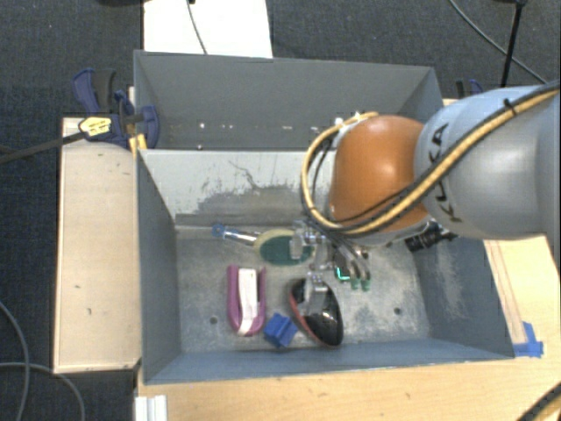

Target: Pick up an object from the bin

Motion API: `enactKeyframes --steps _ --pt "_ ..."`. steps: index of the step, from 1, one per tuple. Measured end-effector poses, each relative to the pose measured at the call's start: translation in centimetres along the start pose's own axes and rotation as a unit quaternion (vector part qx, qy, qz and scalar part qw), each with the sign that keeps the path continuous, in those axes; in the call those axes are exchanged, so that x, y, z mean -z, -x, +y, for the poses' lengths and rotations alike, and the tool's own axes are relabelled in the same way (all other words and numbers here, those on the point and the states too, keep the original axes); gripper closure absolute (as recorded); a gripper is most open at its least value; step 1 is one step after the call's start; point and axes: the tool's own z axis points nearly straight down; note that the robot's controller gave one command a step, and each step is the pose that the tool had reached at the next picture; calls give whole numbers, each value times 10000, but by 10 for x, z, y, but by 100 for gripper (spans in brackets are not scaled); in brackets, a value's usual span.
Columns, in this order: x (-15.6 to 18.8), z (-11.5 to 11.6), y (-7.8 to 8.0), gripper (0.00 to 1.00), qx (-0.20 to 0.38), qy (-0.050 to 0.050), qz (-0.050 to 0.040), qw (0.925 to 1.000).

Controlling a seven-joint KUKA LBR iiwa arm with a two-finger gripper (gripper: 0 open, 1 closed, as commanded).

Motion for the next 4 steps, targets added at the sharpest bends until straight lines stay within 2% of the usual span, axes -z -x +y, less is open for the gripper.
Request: enactKeyframes --steps 1,2,3,4 --pt "-15 35 -24 0 -814 7 -22 9967" --pt "-86 22 -32 0 834 8 -24 9965" --pt "-85 21 -29 100 807 5 -71 9967" --pt "54 25 -11 100 586 7 -87 9982"
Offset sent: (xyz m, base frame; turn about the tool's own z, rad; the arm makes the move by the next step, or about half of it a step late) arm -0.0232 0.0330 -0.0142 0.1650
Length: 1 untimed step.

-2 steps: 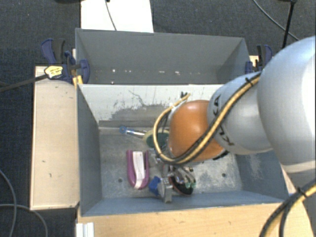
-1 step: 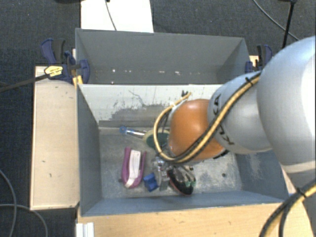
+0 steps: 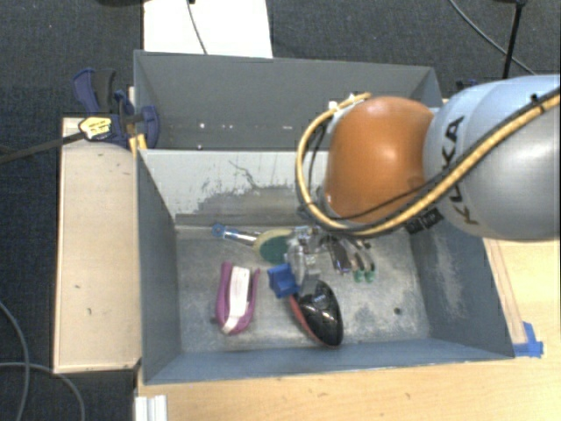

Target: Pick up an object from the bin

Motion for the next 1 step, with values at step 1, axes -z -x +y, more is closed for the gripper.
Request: enactKeyframes --steps 1 --pt "-47 22 2 100 2877 15 62 9577"
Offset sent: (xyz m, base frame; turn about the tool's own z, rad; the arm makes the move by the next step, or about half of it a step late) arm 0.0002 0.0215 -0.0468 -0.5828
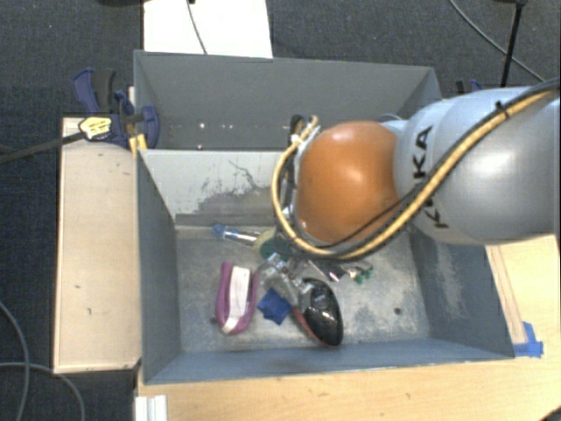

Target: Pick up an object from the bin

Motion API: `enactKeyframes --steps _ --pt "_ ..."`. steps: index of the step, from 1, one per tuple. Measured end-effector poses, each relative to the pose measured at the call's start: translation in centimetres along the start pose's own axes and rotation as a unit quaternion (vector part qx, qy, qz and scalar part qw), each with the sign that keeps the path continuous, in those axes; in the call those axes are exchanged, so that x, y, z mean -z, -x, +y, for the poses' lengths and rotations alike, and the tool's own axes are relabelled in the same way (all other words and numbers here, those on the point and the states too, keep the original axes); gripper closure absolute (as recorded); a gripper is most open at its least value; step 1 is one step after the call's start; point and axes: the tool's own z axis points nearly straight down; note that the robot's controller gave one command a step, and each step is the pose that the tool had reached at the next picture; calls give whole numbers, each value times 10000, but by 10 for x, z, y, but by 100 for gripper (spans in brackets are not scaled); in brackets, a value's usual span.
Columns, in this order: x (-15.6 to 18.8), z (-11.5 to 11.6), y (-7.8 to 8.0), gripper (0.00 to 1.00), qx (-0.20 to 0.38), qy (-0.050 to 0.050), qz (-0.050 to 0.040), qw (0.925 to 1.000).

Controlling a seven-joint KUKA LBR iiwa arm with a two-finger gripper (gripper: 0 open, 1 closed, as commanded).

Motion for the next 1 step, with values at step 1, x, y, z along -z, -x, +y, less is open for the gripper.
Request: enactKeyframes --steps 1 --pt "135 28 96 100 240 -24 -85 9997"
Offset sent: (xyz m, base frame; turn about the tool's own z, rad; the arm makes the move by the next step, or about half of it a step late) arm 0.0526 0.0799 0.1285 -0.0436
